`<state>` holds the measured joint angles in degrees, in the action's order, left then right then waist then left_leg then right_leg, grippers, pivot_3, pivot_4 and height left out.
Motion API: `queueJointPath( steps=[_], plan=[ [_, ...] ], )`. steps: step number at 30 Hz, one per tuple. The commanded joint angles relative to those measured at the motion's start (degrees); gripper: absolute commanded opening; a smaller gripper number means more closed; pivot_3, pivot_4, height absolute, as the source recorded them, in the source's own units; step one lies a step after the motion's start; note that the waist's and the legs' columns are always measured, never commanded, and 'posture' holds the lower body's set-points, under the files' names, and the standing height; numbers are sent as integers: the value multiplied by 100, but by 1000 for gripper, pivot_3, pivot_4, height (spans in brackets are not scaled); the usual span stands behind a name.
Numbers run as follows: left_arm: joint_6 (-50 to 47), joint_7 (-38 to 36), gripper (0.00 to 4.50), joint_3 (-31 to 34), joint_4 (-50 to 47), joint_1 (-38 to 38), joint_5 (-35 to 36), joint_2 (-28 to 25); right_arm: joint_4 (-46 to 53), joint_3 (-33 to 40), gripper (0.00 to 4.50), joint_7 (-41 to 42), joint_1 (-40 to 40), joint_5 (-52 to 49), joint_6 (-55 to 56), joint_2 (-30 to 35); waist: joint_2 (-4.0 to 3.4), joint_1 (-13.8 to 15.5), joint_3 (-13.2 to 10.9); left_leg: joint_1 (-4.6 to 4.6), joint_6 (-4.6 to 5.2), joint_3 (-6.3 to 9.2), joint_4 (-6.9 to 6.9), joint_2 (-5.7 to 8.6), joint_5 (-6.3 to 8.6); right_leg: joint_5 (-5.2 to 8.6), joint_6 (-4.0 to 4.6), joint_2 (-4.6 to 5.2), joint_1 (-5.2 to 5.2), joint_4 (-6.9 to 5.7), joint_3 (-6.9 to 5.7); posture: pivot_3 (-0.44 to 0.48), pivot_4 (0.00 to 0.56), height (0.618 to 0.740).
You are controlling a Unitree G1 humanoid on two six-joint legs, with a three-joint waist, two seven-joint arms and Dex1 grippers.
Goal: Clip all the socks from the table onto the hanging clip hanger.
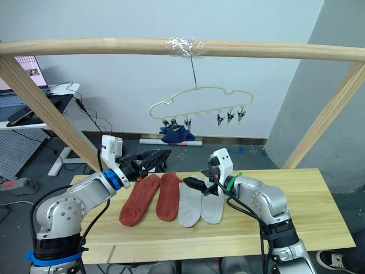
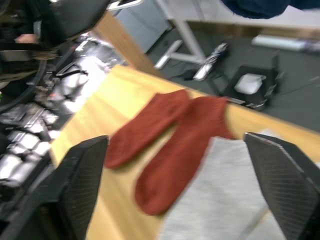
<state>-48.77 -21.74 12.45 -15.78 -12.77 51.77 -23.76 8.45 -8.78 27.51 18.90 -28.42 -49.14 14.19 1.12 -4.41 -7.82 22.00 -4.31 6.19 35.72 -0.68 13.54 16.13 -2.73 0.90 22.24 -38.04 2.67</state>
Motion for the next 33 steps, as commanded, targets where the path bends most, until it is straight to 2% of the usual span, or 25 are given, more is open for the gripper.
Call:
queueJointPath(
  steps=[1, 5, 6, 7, 9, 13, 17, 23, 33],
  plan=[
    [602, 17, 4094, -332, -109, -104, -646, 109, 344, 130, 4457, 37, -80, 413, 833, 238, 0, 7, 0, 0, 0, -2, 1, 0, 0, 0, 0, 0, 0, 0, 1, -47, 73, 740],
    [1349, -12, 4094, -740, 5, -236, -1393, 395, 743, 168, 4457, 232, -336, 790, 1625, 667, 0, 27, 0, -1, 0, -2, 1, 1, 0, 0, -1, 0, 0, -1, 1, -58, 75, 740],
    [1524, -68, 3715, -872, 25, -259, -1567, 455, 875, 241, 4500, 231, -385, 787, 1706, 712, 1, 31, 1, 0, 0, -3, 1, 1, 0, 0, -1, 0, 0, 0, 2, -66, 75, 740],
    [1683, -139, 3552, -1012, 29, -270, -1729, 506, 991, 320, 4500, 217, -422, 760, 1761, 737, 1, 33, 1, 0, 0, -3, 1, 1, 0, 0, -1, 0, 0, 0, 2, -66, 75, 740],
    [2018, -200, 2951, -1237, 113, -324, -2083, 588, 1112, 416, 4500, 156, -457, 773, 1883, 748, 0, 22, 1, -1, 0, -4, 1, 1, 0, -1, 1, 0, -1, 0, 4, -83, 81, 740],
    [2529, -4, 1733, -1399, 515, -568, -2573, 971, 1153, 576, 4500, 53, -548, 767, 2058, 671, 0, 12, 2, -2, 0, -4, 9, 0, -1, -2, -1, 0, -4, -4, 3, -97, 84, 740],
    [3119, 108, 1733, -1504, 1163, -778, -3096, 1249, 1197, 551, 4500, 7, -497, 849, 2159, 644, 0, -20, 2, -2, 1, -5, 15, 2, -1, -4, -6, -1, -6, -4, 5, -119, 94, 740],
    [3609, 202, 1733, -1415, 1953, -1167, -3459, 1505, 1451, 641, 4500, 9, -447, 788, 2131, 652, -1, -42, 1, -1, 1, -4, 15, 2, -1, -5, -6, -2, -6, -4, 5, -131, 98, 740],
    [4061, 190, 1733, -1307, 2671, -1452, -3642, 1639, 1531, 737, 4500, -58, -348, 750, 2030, 591, -1, -64, 1, -2, 2, -5, 16, 2, -1, -7, -4, -2, -7, -5, 6, -146, 106, 740]
  ],
)
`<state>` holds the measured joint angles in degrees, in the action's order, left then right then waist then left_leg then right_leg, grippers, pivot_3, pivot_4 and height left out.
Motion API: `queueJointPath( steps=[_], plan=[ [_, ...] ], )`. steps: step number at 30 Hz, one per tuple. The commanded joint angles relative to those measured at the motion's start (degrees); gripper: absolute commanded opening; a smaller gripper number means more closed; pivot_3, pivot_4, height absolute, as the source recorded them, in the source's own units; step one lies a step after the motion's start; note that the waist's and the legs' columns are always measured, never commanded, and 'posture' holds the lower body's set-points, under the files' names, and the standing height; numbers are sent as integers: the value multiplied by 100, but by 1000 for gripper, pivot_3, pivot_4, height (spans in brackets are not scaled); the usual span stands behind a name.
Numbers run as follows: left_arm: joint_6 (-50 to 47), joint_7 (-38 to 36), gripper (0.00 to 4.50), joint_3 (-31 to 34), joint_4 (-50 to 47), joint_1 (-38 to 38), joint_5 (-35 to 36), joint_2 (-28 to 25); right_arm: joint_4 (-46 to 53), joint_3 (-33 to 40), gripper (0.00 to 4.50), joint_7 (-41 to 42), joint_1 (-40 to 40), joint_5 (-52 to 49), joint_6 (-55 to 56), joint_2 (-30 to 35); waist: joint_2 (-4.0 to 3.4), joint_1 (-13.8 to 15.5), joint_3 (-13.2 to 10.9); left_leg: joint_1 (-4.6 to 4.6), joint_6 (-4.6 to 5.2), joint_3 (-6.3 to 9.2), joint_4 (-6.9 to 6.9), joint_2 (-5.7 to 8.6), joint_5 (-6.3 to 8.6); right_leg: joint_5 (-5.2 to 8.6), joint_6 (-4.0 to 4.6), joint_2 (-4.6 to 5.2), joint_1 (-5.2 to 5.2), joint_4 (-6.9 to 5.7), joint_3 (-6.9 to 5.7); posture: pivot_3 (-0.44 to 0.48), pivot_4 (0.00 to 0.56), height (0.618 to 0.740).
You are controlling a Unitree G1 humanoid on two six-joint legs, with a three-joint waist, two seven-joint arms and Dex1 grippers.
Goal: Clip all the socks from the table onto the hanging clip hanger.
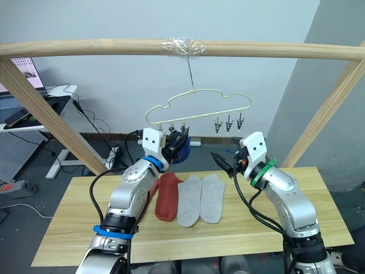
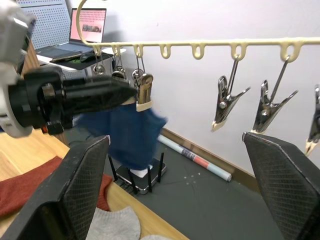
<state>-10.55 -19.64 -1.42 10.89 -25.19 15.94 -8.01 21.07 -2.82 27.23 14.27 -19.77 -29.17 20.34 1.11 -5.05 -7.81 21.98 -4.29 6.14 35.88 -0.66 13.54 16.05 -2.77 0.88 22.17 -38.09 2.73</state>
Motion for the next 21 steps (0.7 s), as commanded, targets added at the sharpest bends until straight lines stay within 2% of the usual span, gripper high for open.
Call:
queueJointPath(
  steps=[1, 21],
  plan=[
    [292, -12, 1733, 86, 54, -235, -81, 86, 267, 142, 4500, -32, 123, -112, 29, -30, 0, -1, 0, 0, 0, 1, 0, 0, 0, 0, -1, 0, 0, 0, -1, -146, 106, 740],
    [1014, -39, 1733, 121, 891, -793, -394, 341, 172, 107, 4500, -29, 261, -57, 56, -154, 0, -10, 0, -1, 0, 1, 2, 0, 0, -1, 0, -1, -1, -2, -1, -154, 109, 740]
  ],
)
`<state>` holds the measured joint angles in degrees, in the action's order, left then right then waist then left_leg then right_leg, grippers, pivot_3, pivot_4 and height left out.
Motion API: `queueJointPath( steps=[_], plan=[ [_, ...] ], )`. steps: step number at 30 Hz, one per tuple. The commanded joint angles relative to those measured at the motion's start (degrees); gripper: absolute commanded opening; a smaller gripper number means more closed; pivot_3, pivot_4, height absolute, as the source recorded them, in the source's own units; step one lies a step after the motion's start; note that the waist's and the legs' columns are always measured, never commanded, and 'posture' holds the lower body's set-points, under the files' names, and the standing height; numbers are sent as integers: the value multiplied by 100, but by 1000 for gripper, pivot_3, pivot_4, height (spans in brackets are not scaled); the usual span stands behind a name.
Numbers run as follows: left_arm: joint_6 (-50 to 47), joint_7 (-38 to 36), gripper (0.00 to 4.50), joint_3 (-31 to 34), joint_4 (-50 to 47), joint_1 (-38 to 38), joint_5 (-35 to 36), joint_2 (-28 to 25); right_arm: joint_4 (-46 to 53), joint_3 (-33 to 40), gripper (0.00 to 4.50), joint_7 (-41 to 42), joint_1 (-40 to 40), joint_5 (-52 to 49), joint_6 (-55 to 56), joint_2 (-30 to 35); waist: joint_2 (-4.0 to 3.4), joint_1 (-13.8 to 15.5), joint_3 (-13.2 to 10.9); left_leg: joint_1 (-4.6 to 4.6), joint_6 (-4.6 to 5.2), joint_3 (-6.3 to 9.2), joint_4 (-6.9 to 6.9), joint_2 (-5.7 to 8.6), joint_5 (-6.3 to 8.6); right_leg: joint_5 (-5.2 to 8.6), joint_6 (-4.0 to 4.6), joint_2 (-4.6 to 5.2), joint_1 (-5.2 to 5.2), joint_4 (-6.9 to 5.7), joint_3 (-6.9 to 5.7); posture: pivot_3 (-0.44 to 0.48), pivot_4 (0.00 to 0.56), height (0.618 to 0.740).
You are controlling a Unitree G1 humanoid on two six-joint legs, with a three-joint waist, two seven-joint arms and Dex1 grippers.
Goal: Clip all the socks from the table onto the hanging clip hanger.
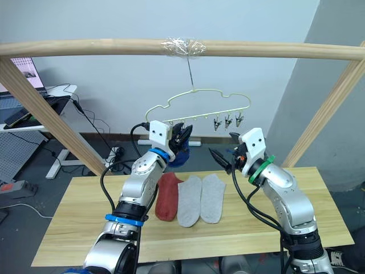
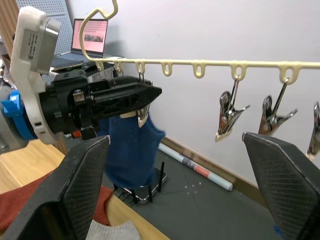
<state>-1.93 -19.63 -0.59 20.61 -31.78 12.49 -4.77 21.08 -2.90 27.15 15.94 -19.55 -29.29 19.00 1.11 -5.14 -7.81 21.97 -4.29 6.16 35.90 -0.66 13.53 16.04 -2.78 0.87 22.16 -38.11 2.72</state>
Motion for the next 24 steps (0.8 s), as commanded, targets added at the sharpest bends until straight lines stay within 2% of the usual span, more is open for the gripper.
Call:
queueJointPath(
  steps=[1, 11, 24],
  plan=[
    [155, -42, 1733, 38, -77, -131, -49, 17, 174, 125, 4500, -23, 94, -85, 62, -21, 0, -3, 0, 0, 0, 0, 0, 0, 0, 0, 0, 0, 0, 0, 0, -154, 109, 740],
    [41, -137, 1733, -9, -286, 47, 42, 83, 183, 178, 4500, -42, 84, -119, 32, -24, 0, -10, 0, 0, 0, 1, 1, 0, 0, 0, 0, 0, 0, -1, 0, -157, 108, 740],
    [-22, -228, 1733, 5, -110, -113, 50, 181, 183, 210, 4500, -54, 105, -117, 24, -44, 0, -32, 0, 0, 0, 1, 2, 0, 0, -1, 0, 0, 0, -2, 0, -158, 110, 740]
  ],
)
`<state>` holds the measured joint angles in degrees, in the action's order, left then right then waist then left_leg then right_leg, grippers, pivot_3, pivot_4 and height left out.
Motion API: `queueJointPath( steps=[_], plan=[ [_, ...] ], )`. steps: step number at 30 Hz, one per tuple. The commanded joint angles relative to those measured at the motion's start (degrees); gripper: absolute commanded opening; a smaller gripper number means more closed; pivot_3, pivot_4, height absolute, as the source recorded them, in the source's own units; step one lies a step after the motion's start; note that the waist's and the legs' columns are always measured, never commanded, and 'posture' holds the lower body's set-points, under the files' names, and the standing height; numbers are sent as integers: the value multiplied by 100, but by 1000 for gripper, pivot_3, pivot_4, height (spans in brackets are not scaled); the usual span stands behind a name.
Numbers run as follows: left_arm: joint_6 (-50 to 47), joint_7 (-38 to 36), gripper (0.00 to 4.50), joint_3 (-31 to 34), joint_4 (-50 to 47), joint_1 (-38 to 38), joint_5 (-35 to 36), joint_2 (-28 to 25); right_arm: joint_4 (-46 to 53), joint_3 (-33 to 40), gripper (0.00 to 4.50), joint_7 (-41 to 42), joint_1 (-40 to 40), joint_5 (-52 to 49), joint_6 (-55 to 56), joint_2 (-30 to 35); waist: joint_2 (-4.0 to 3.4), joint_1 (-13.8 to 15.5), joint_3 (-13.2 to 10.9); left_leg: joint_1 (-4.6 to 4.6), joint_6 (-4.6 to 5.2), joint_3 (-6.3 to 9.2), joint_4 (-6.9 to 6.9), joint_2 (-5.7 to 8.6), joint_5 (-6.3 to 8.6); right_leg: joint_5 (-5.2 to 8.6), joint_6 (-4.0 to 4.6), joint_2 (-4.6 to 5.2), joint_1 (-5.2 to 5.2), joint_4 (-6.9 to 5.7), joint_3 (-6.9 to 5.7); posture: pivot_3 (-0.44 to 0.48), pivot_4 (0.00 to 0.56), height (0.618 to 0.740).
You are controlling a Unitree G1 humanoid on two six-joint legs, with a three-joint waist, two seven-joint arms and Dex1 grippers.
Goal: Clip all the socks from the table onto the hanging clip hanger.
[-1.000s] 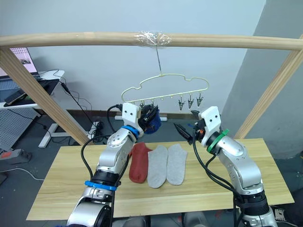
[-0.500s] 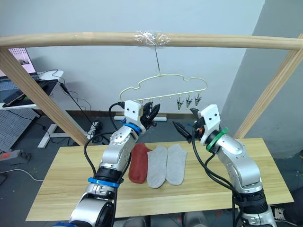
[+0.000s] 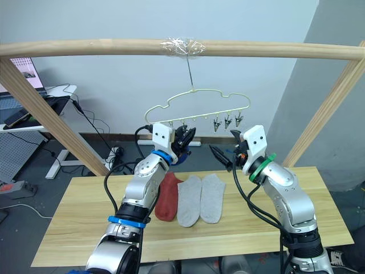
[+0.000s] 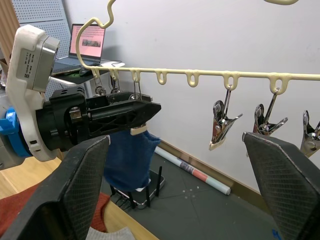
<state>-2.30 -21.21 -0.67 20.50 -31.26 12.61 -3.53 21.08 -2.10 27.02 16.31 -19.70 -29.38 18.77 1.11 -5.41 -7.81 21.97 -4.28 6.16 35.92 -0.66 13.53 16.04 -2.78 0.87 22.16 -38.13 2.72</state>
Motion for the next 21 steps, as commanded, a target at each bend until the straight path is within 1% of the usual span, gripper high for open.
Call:
queueJointPath(
  steps=[1, 21],
  plan=[
    [12, -77, 1733, 18, -90, -174, 40, 63, 187, 134, 4500, -41, 65, -103, 30, -19, 0, -9, 0, 0, 0, 0, 0, 0, 0, 0, 0, 0, 0, 0, 0, -158, 110, 740],
    [5, -90, 1733, 138, -41, -226, 23, 74, 189, 134, 4500, -71, 65, -111, 18, -14, 0, -41, 0, 0, 0, 0, 1, 0, 0, 0, 0, 0, 0, -1, 0, -168, 109, 740]
  ],
)
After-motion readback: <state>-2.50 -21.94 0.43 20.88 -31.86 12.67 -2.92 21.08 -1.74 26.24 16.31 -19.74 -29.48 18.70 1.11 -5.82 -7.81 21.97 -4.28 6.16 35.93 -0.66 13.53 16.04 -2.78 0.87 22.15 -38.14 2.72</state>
